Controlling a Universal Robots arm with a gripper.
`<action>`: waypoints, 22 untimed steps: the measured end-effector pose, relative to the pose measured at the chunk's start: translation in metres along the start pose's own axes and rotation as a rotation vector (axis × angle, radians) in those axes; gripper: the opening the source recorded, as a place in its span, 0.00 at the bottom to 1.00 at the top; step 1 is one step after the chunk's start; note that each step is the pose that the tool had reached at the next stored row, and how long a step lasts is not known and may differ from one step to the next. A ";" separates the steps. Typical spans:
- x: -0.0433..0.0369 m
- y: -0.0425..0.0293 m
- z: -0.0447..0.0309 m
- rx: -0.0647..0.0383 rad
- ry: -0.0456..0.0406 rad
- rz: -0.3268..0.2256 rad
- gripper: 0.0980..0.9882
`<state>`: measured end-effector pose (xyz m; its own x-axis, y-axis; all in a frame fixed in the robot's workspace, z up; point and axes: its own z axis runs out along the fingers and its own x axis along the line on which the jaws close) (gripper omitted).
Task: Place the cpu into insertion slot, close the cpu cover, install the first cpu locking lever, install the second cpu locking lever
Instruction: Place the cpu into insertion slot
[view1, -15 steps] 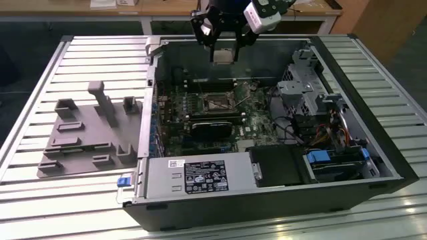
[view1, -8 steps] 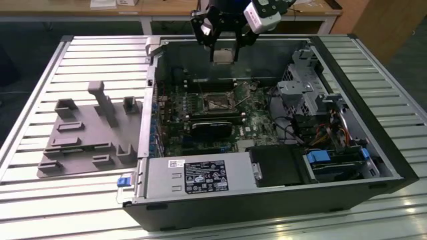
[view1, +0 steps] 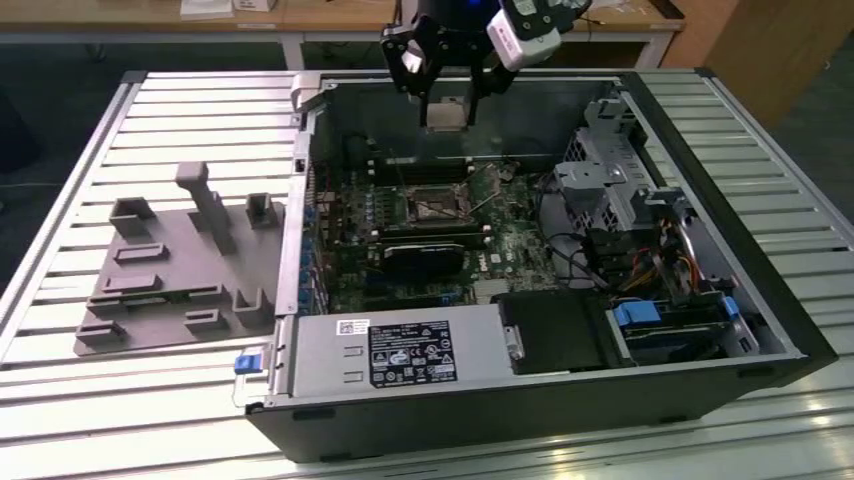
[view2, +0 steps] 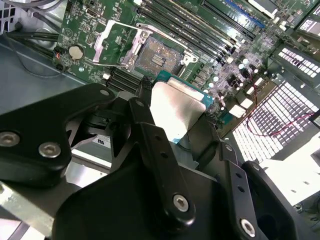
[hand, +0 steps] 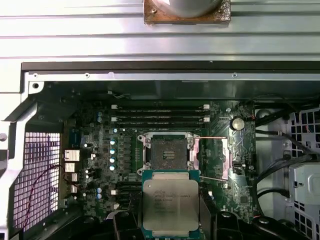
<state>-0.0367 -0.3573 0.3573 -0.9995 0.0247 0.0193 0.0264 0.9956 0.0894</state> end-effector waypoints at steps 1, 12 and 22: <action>0.0000 -0.0001 0.0011 0.000 0.0000 0.000 0.49; -0.0002 -0.0016 0.0181 0.000 -0.0002 0.000 0.49; -0.0003 -0.0025 0.0280 0.000 -0.0003 0.000 0.49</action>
<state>-0.0369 -0.3573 0.3292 -0.9995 0.0248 0.0190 0.0264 0.9956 0.0894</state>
